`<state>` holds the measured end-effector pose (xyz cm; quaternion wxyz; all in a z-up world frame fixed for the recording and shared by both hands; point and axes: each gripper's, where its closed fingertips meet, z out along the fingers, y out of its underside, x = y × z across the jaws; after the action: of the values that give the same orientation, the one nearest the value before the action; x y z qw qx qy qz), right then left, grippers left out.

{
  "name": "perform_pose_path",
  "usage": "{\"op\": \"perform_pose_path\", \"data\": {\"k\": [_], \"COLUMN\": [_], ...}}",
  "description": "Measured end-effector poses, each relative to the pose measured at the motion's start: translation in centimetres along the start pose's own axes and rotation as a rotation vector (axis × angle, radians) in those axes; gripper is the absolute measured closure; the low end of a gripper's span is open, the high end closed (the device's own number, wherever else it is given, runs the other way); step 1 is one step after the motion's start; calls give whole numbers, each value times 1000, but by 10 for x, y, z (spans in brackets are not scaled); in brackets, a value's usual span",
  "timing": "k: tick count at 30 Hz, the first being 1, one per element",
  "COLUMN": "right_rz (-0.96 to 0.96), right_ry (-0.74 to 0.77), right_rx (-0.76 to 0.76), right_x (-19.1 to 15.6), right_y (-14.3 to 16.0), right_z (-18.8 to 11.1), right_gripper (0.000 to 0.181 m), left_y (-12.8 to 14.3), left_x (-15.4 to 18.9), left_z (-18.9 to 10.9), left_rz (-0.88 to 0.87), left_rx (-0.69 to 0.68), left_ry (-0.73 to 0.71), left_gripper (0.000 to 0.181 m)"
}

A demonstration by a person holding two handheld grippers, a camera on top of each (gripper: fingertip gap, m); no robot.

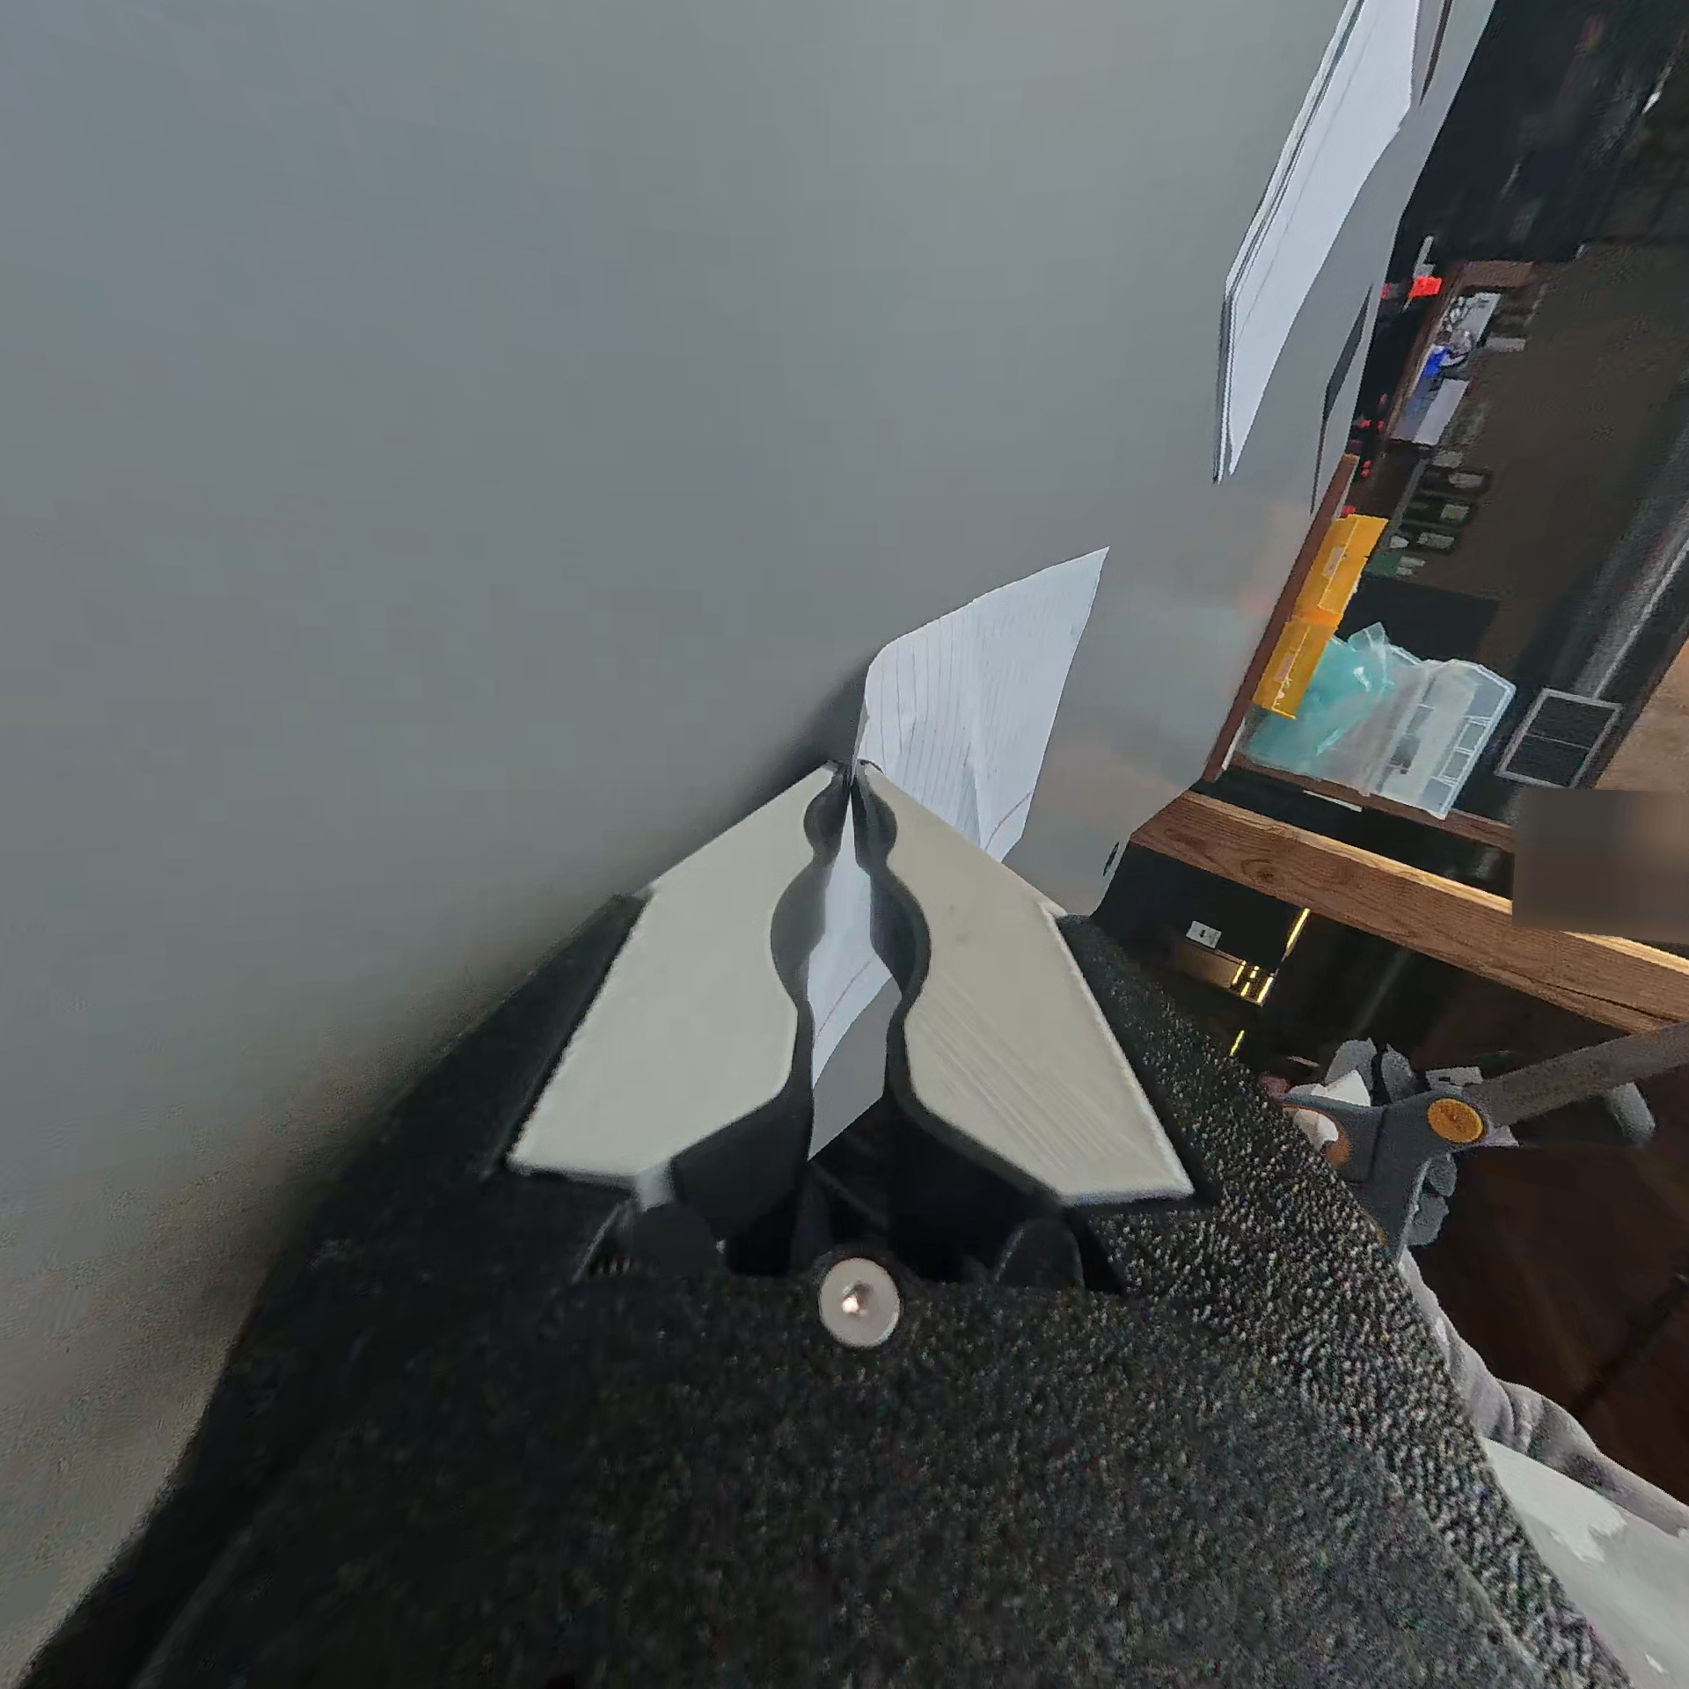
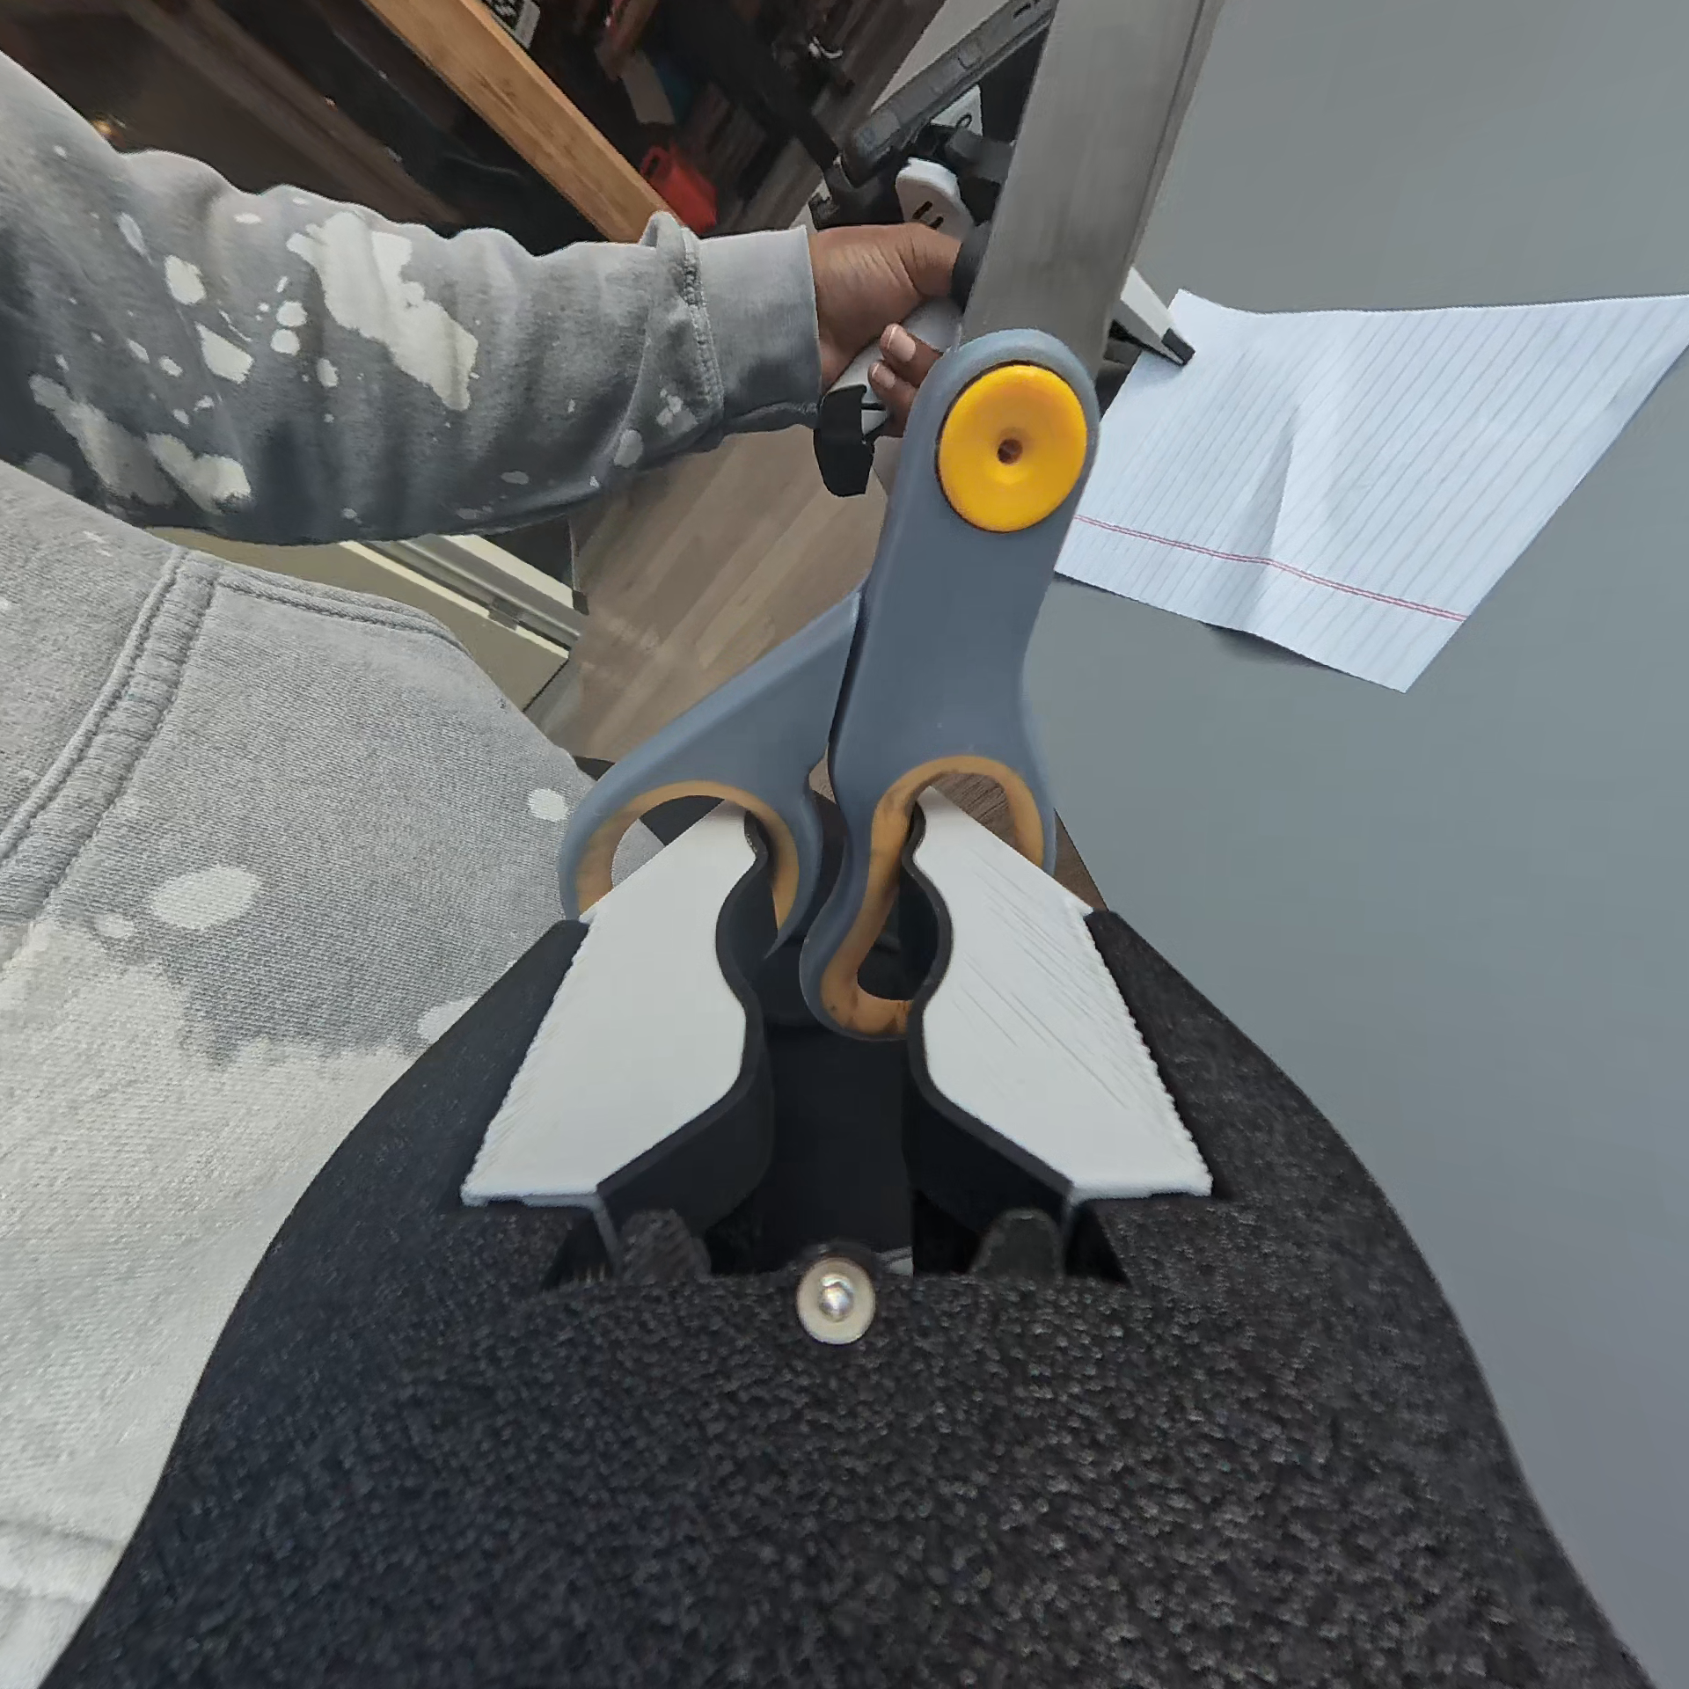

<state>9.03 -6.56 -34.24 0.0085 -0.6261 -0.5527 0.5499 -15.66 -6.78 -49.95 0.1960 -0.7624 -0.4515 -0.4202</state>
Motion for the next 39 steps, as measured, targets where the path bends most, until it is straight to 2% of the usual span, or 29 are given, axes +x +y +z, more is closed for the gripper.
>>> {"op": "perform_pose_path", "data": {"k": [6, 12, 15, 18, 19, 23, 29, 35, 39], "right_rz": [17, 29, 33, 48, 52, 66, 117, 233, 349], "right_ry": [-58, -67, -59, -46, -41, -21, -22, -57, -93], "right_rx": [-49, -35, -20, -1, 3, 4, -55, -174, -317], "right_x": [0, 6, 10, 14, 15, 20, 34, 53, 60], "right_y": [6, 0, -4, -5, -5, 0, 26, 58, 79], "right_z": [27, 36, 36, 32, 31, 22, 22, 48, 70], "right_gripper": [161, 162, 162, 161, 161, 161, 161, 161, 162], "left_y": [9, 44, 61, 65, 66, 62, 50, 48, 49], "left_x": [16, 25, 32, 32, 33, 39, 41, 33, 37], "left_z": [1, 12, 29, 51, 58, 68, 58, 55, 58], "left_rz": [74, 213, 224, 154, 148, 173, 311, 462, 417], "left_rx": [8, -92, -72, -8, 2, -3, -47, -105, -90], "left_ry": [75, 62, 56, 14, -6, -43, -150, -362, -367], "left_gripper": [160, 139, 146, 179, 181, 181, 181, 181, 181]}}
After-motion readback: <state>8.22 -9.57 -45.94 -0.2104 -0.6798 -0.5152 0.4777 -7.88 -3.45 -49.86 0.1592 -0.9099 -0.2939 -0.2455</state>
